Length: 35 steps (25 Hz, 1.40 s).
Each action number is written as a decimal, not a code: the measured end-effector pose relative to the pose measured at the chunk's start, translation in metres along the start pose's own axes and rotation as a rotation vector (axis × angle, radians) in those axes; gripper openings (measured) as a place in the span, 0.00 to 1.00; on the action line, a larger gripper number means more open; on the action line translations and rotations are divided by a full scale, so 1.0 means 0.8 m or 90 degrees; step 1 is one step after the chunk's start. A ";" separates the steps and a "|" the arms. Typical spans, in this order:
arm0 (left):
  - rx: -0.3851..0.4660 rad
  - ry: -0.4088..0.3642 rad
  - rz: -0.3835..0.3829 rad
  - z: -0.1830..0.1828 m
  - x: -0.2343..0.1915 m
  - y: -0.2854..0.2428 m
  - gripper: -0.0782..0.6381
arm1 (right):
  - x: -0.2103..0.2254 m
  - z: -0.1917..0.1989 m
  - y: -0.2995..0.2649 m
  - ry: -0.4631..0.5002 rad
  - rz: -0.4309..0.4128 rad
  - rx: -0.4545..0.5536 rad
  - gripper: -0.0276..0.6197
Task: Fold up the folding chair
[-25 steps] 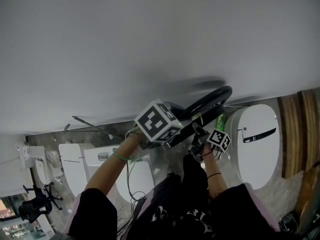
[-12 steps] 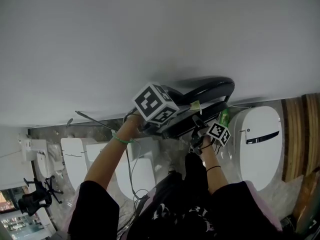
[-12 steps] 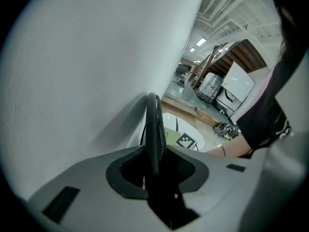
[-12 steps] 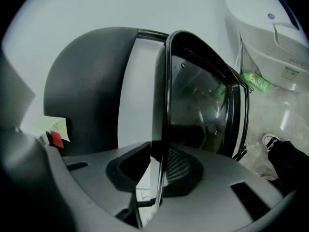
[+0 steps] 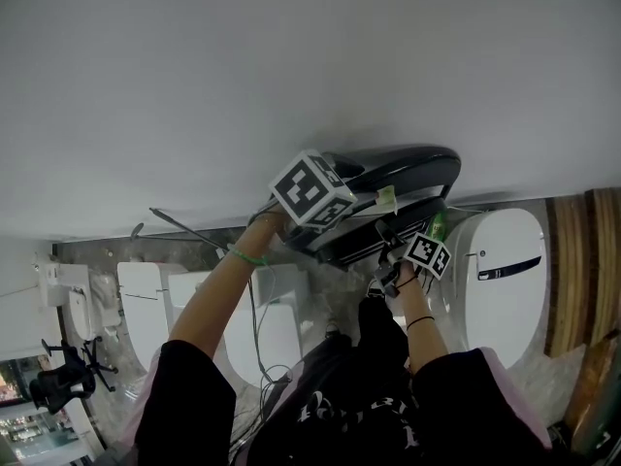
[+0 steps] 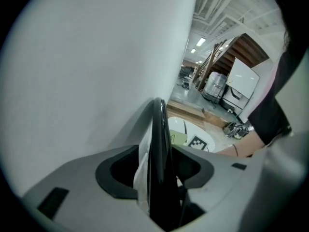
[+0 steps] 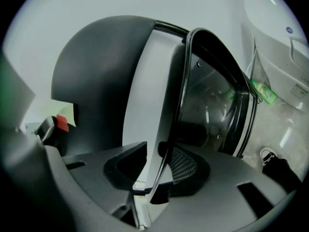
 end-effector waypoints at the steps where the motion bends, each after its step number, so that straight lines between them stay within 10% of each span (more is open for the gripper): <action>1: 0.017 0.008 -0.019 0.003 -0.002 0.001 0.40 | 0.000 0.003 0.004 0.009 -0.001 -0.014 0.23; 10: 0.157 0.138 -0.150 0.029 -0.002 0.076 0.43 | -0.022 0.051 0.090 0.100 0.042 -0.079 0.22; 25: 0.385 0.509 -0.111 0.247 0.164 0.213 0.25 | -0.192 0.195 0.176 0.309 0.002 -0.042 0.20; 35: 0.302 0.444 -0.131 0.362 0.318 0.250 0.11 | -0.254 0.328 0.267 0.360 -0.019 -0.014 0.17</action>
Point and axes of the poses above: the fingertips, and each gripper's own axes: y backward along the fingers, x to its right, z out of its underside, the point moved 7 cm from there along y, backward along the fingers, and after that the axes turned 12 degrees about -z, right-handed, at the moved point
